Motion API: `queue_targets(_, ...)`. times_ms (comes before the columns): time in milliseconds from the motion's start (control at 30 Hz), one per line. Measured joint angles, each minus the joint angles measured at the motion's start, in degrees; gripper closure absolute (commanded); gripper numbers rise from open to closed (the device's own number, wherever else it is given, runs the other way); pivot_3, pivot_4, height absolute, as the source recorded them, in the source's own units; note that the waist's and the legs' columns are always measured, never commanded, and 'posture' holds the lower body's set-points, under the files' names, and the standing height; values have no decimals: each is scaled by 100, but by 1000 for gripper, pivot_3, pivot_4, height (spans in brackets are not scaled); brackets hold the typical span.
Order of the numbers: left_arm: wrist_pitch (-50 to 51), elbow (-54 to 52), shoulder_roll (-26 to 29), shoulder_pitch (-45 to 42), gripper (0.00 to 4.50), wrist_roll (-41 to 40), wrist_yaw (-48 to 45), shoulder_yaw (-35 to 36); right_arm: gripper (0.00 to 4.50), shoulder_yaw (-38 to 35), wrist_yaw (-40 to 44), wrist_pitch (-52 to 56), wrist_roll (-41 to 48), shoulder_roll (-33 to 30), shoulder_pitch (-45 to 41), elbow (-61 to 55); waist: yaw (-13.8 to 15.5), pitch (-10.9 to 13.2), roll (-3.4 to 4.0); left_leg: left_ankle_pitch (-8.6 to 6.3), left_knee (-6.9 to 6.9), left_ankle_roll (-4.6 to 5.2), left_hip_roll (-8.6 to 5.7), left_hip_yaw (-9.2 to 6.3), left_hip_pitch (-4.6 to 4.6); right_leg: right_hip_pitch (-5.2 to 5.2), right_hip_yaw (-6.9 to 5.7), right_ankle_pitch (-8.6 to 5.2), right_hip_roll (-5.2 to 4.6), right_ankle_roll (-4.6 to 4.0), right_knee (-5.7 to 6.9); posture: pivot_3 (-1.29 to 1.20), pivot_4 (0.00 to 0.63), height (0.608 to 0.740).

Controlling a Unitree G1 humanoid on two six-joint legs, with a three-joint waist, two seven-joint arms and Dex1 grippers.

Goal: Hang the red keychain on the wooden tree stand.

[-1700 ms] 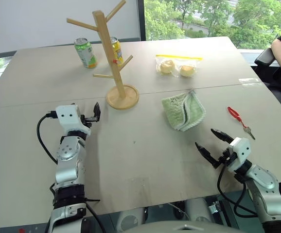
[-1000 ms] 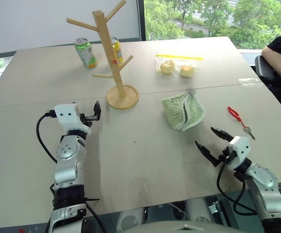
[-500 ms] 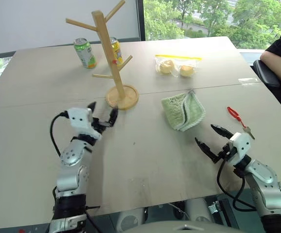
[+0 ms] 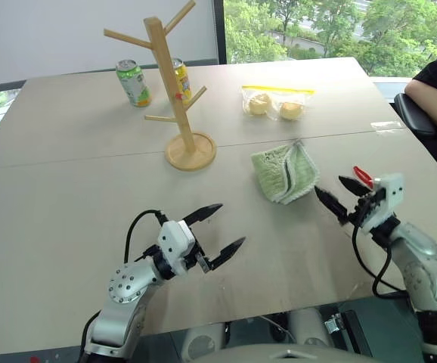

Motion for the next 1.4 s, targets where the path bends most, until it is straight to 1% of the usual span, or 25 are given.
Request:
queue_targets(67, -154, 95, 16, -82, 9, 33, -68, -9, 0, -10, -549, 984, 422, -7, -389, -320, -7, 0, 0, 0, -1, 0, -2, 2, -2, -2, 1, 0, 0, 0, -1, 0, 150, 740)
queue_targets(100, -168, 100, 17, -94, 9, 42, -70, -12, 0, -10, -603, 1074, 461, -7, -422, -349, -4, 0, 0, 0, -1, 0, -5, 1, -4, -3, 0, 0, 1, 0, -1, 0, 150, 740)
queue_targets(233, -341, 255, 31, -161, 9, 109, -150, -27, 0, 11, -1328, 2022, 770, 220, -927, -470, -9, 0, 0, 0, -1, 1, -6, 2, -4, -3, 1, 1, 1, 0, -1, 0, 150, 740)
queue_targets(333, -450, 344, 29, -186, 9, 200, -145, -27, 0, 121, -1755, 2466, 785, 374, -1254, -664, -10, 0, 1, 0, -2, 1, -6, 3, -5, -5, 1, 0, 3, 0, -1, 0, 150, 740)
queue_targets(467, -500, 347, 22, -174, 9, 236, -115, -27, 0, 407, -1950, 2573, 579, 369, -1329, -1051, -7, 0, 1, 0, -2, 1, -6, 3, -8, -5, 1, 0, 2, 1, -3, 0, 150, 740)
queue_targets(633, -546, 347, -6, -147, 9, 315, -37, -31, 0, 654, -1982, 2663, 465, 373, -1318, -1322, -14, 0, 1, 0, -2, 1, -3, 1, -7, -6, -1, 0, 3, 1, -3, 0, 150, 740)
queue_targets(833, -585, 454, -31, -139, 9, 347, 9, -33, 0, 894, -1989, 2801, 234, 352, -1329, -1346, -18, 0, 1, 0, -3, 1, -2, 2, -7, -8, 0, 0, 3, 1, -3, 0, 150, 740)
queue_targets(1033, -670, 500, -64, -132, 9, 443, 69, -41, 0, 1321, -2139, 2834, -358, 558, -1451, -1046, -20, 0, 1, 0, -3, 1, -2, 3, -7, -8, 0, 0, 3, 1, -3, 0, 150, 740)
queue_targets(1200, -669, 500, -73, -128, 9, 457, 124, -45, 0, 1369, -2202, 2614, -778, 607, -1466, -1004, -14, 1, 1, 0, -4, 1, -1, 3, -9, -8, 0, 0, 3, 1, -4, 0, 150, 740)
queue_targets(1400, -647, 431, -73, -116, 9, 509, 229, -113, 0, 1313, -2145, 2285, -1240, 455, -1421, -960, -15, 1, 2, -1, -4, 1, -1, 3, -8, -9, -1, 0, 3, 1, -4, 0, 150, 740)
